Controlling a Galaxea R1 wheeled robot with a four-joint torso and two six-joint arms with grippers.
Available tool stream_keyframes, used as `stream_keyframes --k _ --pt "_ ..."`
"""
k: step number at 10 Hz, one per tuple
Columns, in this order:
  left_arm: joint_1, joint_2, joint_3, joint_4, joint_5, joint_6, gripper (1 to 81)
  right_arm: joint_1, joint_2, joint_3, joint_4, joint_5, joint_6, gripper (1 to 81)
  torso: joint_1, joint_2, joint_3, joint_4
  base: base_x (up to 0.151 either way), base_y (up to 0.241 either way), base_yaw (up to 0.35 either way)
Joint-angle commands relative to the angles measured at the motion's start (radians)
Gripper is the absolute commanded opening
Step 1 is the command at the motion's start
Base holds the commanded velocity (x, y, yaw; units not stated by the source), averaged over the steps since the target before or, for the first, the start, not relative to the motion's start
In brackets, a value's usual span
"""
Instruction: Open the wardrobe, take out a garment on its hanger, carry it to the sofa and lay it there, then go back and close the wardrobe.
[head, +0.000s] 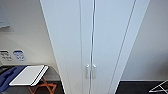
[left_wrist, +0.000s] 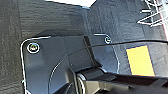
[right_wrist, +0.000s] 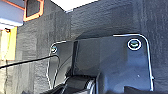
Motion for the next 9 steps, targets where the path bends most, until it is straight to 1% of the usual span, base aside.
stream_keyframes --k 1,5,9 --pt "-0.100 -0.100 0.112 -0.018 0.045 -0.005 81.1 0.096 -0.076 0.094 0.015 -0.059 0.000 81.1 0.000 0.000 0.000 0.000 0.000 0.000 0.000" --pt "-0.171 -0.197 0.275 -0.021 0.048 -0.005 81.1 0.174 -0.157 0.240 0.015 -0.059 0.000 81.1 0.000 0.000 0.000 0.000 0.000 0.000 0.000" --pt "-0.249 -0.249 0.355 -0.018 0.065 -0.006 81.1 0.258 -0.203 0.348 0.015 -0.059 0.000 81.1 0.000 0.000 -0.001 0.000 0.000 0.000 0.000"
